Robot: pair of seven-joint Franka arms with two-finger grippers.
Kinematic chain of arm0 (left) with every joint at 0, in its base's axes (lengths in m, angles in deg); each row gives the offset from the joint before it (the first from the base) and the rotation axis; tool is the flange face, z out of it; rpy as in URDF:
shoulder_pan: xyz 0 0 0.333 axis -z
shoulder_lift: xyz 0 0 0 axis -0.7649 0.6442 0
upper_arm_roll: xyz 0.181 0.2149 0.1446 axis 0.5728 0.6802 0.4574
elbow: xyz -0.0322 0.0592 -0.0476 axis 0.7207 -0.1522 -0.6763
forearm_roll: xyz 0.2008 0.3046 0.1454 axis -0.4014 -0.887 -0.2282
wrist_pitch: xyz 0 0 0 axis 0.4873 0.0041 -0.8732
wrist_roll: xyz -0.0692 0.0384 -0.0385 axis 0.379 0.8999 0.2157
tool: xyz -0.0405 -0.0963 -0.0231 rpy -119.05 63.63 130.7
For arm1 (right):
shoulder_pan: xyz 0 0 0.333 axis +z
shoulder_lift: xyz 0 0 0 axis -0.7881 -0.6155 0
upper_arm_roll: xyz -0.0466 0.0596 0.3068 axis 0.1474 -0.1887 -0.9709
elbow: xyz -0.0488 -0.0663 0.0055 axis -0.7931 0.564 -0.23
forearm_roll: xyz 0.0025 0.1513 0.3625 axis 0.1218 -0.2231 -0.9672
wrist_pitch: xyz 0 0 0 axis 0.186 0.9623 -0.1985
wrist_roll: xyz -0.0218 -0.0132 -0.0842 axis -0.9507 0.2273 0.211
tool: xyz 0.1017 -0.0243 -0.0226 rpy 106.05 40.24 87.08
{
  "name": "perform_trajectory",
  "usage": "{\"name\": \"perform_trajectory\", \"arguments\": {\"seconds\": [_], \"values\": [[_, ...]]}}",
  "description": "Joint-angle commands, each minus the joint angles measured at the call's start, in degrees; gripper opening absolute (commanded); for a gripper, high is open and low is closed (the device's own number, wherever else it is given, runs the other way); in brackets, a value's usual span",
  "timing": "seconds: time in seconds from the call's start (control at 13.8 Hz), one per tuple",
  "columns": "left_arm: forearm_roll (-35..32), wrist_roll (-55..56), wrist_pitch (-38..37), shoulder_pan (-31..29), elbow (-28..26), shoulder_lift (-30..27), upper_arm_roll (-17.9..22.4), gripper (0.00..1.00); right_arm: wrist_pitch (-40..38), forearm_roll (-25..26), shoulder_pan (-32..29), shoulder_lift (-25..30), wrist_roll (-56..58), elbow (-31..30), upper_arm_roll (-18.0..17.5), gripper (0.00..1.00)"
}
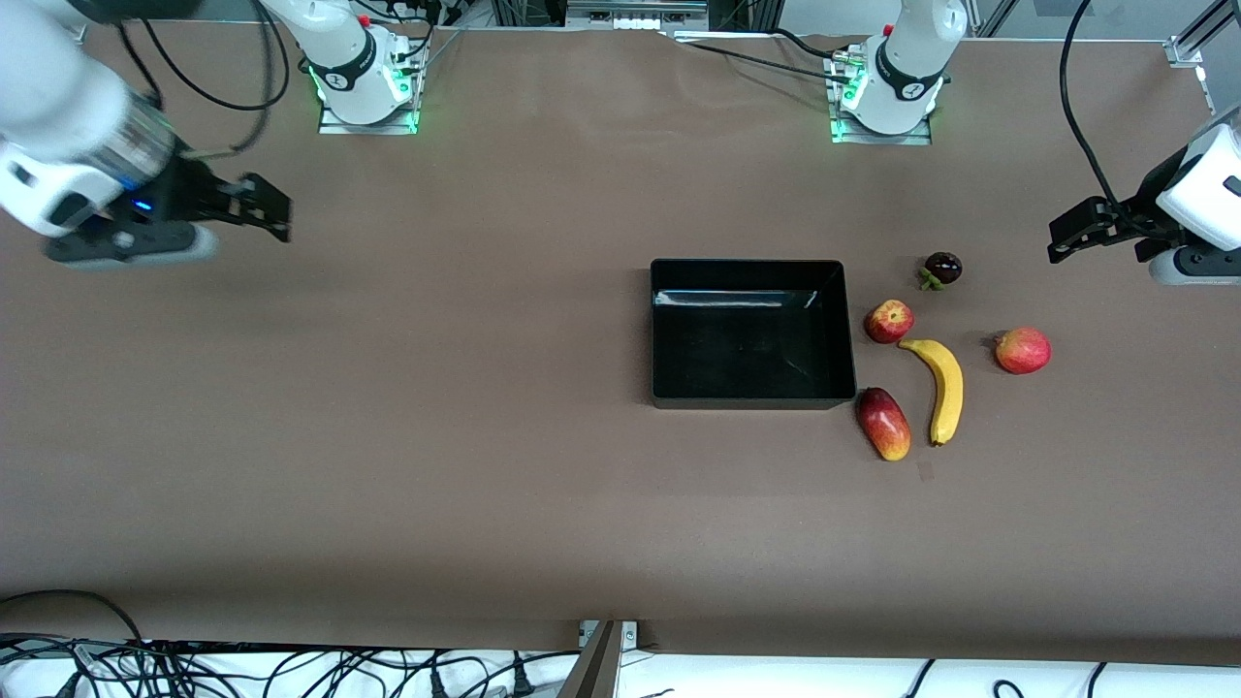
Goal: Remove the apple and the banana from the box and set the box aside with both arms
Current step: 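Reach the right gripper to the rim of the black tray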
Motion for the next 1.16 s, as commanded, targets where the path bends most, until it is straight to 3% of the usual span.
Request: {"name": "perform_trajectory", "arguments": {"seconds": [0.0,0.22,0.36,0.51,0.8,1.09], "values": [[0.7,0.5,-1.2,0.3,-0.6,-1.3,0.1,1.00,0.0,0.1,0.8,-0.6,0.1,0.9,-0.1,1.00],[0.8,0.7,-3.1,0.3,-0.6,-1.6,0.1,1.00,-2.2,-0.4,2.6,-7.7,1.2,0.7,-0.2,1.00],[1.0,0.8,-3.1,0.2,-0.6,-1.6,0.3,1.00,-2.4,-1.3,5.7,-8.6,2.0,0.8,-1.4,1.00],[1.1,0.9,-3.0,0.1,-0.6,-1.5,0.8,1.00,4.6,-3.0,10.2,-11.6,-2.9,0.7,-1.4,1.00],[0.5,0.3,-3.7,0.1,-0.8,-1.3,0.6,1.00,21.2,-3.1,23.1,-21.0,-26.2,1.1,-1.4,1.00],[0.6,0.4,-4.1,0.2,-1.3,-0.4,0.3,1.00,34.8,-1.9,33.6,-32.1,-42.2,7.0,-1.2,1.00]]}}
